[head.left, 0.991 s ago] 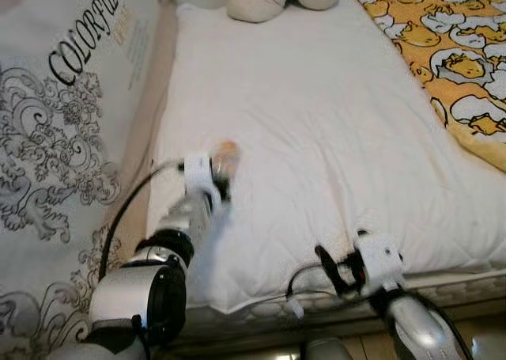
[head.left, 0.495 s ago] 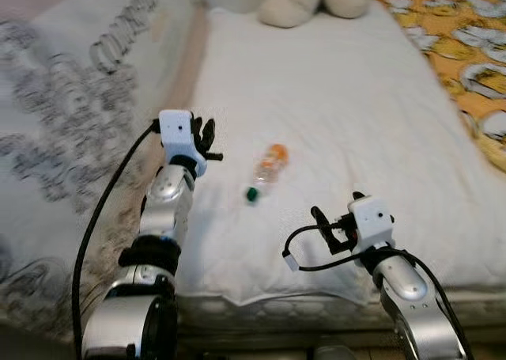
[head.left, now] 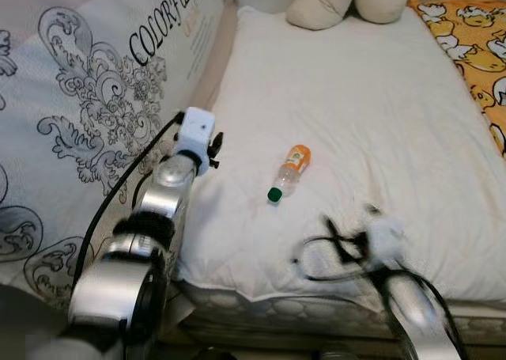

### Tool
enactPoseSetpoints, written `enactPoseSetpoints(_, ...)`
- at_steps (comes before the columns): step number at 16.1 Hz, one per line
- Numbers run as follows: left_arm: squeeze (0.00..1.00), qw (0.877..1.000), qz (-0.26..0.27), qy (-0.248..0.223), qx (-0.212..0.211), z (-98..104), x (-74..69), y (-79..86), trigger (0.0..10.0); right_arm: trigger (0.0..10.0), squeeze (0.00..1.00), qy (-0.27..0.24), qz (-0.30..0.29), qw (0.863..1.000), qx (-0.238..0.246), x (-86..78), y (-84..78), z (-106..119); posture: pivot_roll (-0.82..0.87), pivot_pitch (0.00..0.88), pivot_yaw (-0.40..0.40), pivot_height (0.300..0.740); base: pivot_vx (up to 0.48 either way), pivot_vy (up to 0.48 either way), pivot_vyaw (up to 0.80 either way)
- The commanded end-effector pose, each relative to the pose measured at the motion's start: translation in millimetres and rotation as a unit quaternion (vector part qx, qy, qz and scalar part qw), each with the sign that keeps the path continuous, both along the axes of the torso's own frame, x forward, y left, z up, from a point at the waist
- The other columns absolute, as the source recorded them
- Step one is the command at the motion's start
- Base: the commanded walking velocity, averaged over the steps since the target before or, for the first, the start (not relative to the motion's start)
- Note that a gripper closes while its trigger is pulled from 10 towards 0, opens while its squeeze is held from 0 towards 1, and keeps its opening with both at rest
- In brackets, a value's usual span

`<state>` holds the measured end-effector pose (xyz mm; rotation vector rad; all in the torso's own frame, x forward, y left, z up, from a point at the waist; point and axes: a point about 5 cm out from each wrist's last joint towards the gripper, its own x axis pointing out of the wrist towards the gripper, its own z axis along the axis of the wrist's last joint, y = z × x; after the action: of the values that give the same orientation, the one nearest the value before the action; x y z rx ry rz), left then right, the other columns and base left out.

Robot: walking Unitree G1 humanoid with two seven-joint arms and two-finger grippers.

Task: Clean up the room

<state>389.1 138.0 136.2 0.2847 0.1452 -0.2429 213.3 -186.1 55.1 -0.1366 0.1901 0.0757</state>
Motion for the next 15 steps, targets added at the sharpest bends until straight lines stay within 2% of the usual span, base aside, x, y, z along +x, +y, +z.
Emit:
enactPoseSetpoints(1, 1.00, 1.000, -0.008, -0.007, 0.011, 8, 4.0, -2.6, 10.0, 10.0, 0.00, -0.009, -0.033, 0.999, -0.003, -2.8, -9.6, 3, -0.29, 0.000, 0.111, 0.736, 0.000, 0.000, 0.00)
enactPoseSetpoints(3, 1.00, 1.000, -0.015, 0.006, -0.002, 8, 5.7, -10.1, 10.0, 10.0, 0.00, 0.005, -0.057, 0.998, -0.006, -13.9, -16.5, -4, -0.32, 0.000, 0.122, 0.736, 0.000, 0.000, 0.00)
enactPoseSetpoints(4, 1.00, 0.998, -0.020, 0.041, -0.051, 4, 5.6, -17.4, 10.0, 10.0, 0.00, 0.008, -0.059, 0.998, -0.010, -17.8, -16.7, -5, -0.33, 0.000, 0.125, 0.736, 0.000, 0.000, 0.00)
enactPoseSetpoints(5, 1.00, 0.997, -0.041, 0.054, -0.022, 4, 6.0, -37.6, 10.0, 10.0, 0.00, 0.007, -0.058, 0.998, -0.014, -22.2, -16.3, -3, -0.35, 0.000, 0.129, 0.736, 0.000, 0.000, 0.00)
enactPoseSetpoints(7, 1.00, 0.995, -0.060, 0.071, -0.023, 3, 4.1, -61.2, 10.0, 10.0, 0.00, 0.003, -0.052, 0.998, -0.024, -29.4, -14.4, 0, -0.38, 0.038, 0.129, 0.736, 0.000, 0.000, 0.00)
enactPoseSetpoints(10, 1.00, 0.991, -0.082, 0.104, -0.022, -6, -2.8, -82.2, 10.0, 10.0, 0.00, -0.001, -0.031, 0.999, -0.040, -51.3, -8.1, 8, -0.43, 0.093, 0.138, 0.736, 0.000, 0.000, 0.00)
enactPoseSetpoints(11, 1.00, 0.991, -0.084, 0.106, -0.014, -7, -3.4, -83.8, 10.0, 10.0, 0.00, 0.002, -0.029, 0.999, -0.043, -55.4, -7.3, 8, -0.44, 0.100, 0.140, 0.736, 0.000, 0.000, 0.00)
enactPoseSetpoints(12, 1.00, 0.991, -0.074, 0.106, 0.019, -11, -4.2, -80.5, 10.0, 10.0, 0.00, 0.015, -0.043, 0.998, -0.042, -69.4, -7.3, 7, -0.47, 0.129, 0.152, 0.736, 0.000, 0.000, 0.00)
enactPoseSetpoints(13, 1.00, 0.992, -0.067, 0.106, 0.029, -13, -4.2, -77.3, 10.0, 10.0, 0.00, 0.019, -0.047, 0.998, -0.042, -72.9, -7.4, 7, -0.48, 0.133, 0.153, 0.736, 0.000, 0.000, 0.00)
enactPoseSetpoints(15, 1.00, 0.991, -0.027, 0.111, 0.063, -21, -4.2, -57.6, 10.0, 10.0, 0.00, 0.030, -0.047, 0.997, -0.046, -87.6, -4.6, 11, -0.50, 0.169, 0.150, 0.736, 0.000, 0.000, 0.00)
